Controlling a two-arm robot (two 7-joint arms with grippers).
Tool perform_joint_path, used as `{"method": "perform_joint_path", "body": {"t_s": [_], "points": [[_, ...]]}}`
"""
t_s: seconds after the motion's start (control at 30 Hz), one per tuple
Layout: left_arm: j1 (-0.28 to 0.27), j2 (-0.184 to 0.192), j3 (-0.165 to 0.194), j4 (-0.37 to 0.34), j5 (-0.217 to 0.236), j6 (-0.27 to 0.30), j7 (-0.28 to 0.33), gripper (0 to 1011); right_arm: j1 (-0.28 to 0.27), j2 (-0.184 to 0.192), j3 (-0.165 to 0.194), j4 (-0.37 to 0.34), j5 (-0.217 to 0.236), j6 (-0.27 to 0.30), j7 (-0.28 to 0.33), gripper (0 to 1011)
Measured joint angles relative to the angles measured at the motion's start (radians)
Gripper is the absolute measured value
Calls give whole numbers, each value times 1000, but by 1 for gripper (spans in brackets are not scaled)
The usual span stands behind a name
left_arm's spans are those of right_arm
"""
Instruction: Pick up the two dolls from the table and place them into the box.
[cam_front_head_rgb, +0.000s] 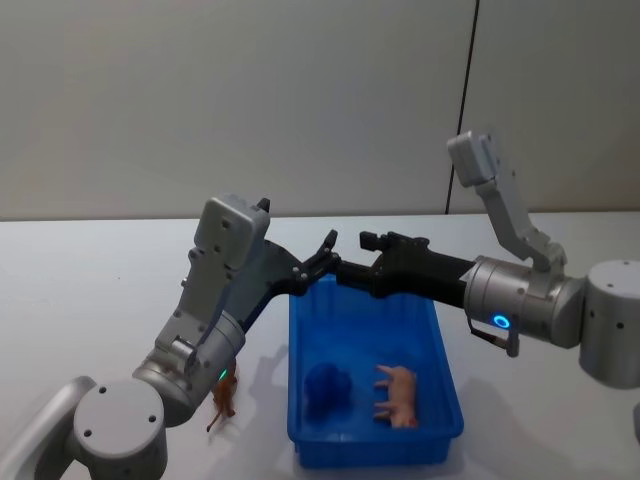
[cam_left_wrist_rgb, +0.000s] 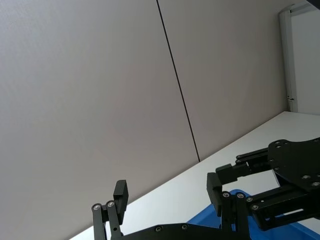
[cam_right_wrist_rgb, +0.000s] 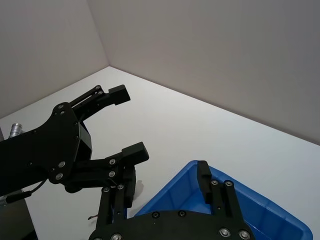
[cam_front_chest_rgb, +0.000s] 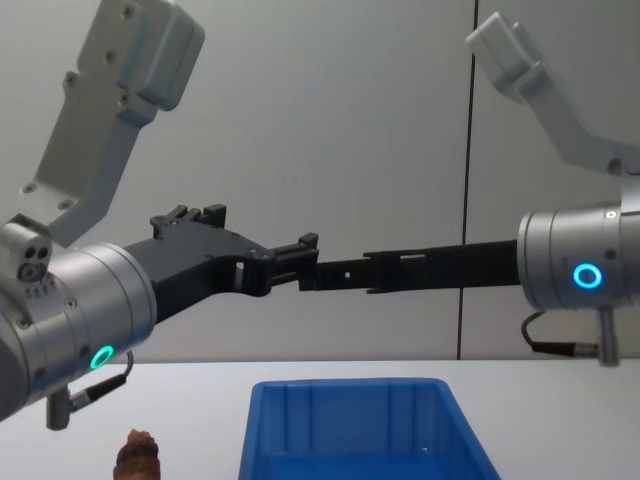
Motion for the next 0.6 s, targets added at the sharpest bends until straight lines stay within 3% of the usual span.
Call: {"method": "perform_joint_path", "body": {"t_s": [0.33,0.6], "points": [[0,-1,3,0,0,-1,-4,1004,-11,14,3,-15,6,1,-7,876],[0,-1,3,1,0,3,-2,1004,-49,52,17,-60,14,4,-27,1001]]}}
